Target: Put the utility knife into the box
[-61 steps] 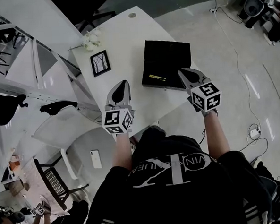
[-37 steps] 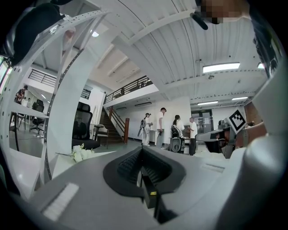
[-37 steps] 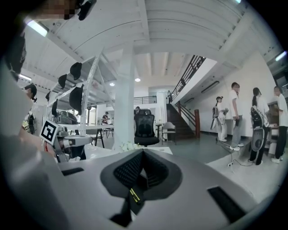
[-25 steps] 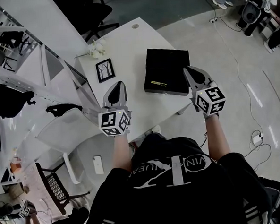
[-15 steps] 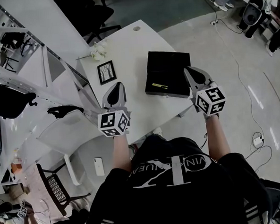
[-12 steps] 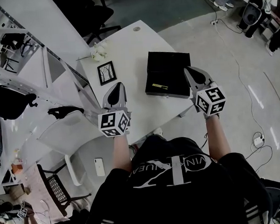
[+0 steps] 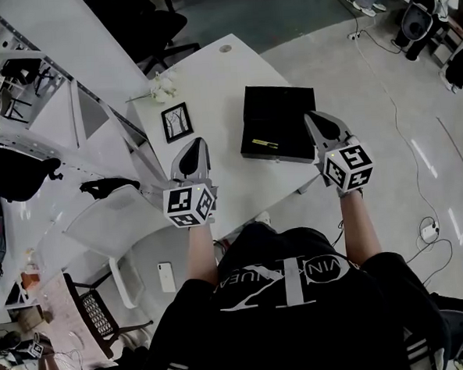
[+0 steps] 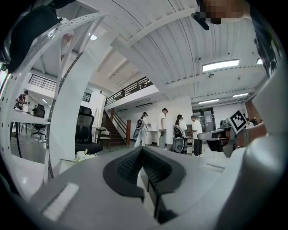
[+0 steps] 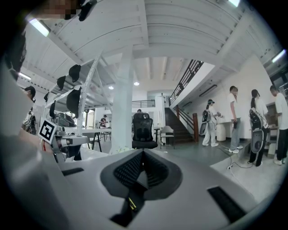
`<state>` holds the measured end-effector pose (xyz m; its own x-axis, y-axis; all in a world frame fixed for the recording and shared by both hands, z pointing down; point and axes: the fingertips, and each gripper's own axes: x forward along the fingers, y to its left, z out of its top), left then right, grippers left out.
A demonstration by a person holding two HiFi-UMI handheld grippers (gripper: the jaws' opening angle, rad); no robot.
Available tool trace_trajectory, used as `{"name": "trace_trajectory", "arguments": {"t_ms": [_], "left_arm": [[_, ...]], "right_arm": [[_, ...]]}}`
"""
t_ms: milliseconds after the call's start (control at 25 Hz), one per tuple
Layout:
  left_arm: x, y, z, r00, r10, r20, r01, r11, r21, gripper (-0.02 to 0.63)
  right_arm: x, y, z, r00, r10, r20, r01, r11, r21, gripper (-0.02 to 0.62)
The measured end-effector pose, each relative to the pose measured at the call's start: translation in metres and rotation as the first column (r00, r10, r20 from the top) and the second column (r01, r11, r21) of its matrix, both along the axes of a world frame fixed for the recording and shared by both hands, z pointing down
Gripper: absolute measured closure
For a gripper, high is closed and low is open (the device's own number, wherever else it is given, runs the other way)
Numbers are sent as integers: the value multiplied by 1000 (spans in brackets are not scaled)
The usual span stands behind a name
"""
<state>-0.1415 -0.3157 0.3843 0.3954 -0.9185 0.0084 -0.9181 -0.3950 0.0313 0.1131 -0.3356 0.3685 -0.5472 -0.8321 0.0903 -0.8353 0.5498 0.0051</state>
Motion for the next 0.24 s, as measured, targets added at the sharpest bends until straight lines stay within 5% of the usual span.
{"name": "trace_trajectory", "arguments": {"t_ms": [240], "left_arm": [[0,-1,2,1000,-5,2,5,1000,-7,595]], "right_arm": [[3,-1,5,1000,2,10,-1,1000,-14,581]]}}
